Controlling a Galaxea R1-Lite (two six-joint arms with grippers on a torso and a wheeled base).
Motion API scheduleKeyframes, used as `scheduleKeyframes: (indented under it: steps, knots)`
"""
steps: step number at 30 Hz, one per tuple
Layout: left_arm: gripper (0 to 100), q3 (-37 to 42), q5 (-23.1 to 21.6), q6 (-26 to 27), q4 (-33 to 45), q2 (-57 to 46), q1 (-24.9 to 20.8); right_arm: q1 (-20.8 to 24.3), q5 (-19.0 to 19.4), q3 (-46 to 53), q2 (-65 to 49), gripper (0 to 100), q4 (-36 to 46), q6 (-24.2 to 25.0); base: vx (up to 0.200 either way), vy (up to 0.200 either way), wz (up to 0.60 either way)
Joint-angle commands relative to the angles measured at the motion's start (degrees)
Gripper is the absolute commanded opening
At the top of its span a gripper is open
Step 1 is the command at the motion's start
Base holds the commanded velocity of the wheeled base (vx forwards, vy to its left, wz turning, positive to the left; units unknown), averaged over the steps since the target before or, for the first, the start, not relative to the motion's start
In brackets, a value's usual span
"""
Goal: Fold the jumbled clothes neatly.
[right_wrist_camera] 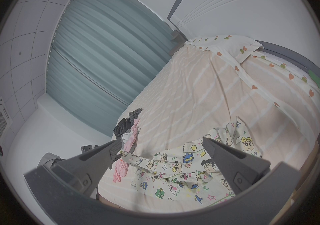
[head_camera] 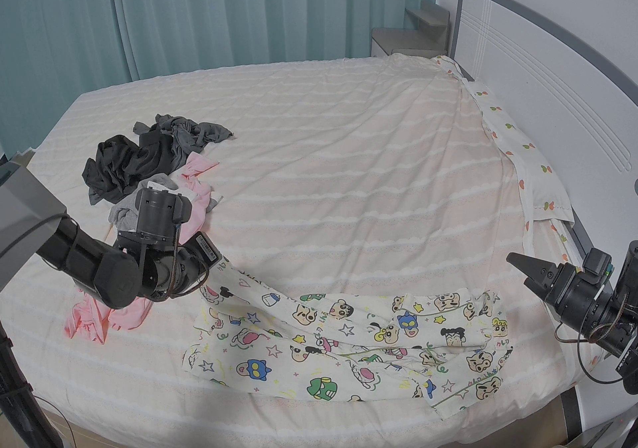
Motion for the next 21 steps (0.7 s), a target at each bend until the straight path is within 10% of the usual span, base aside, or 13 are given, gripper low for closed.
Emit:
scheduleKeyframes:
  steps: [1,21]
  knots:
    - [0,7.2,0.0,4.7,-6.7,-2.1,-2.0,0.0,0.0,0.0,0.0,100,0.0,0.0,0.0,0.0,0.0]
    - [0,22.1,0.4,9.8,-18.1,1.3,-0.5,0.1,0.1,0.4,0.0,100,0.0,0.0,0.0,0.0,0.0]
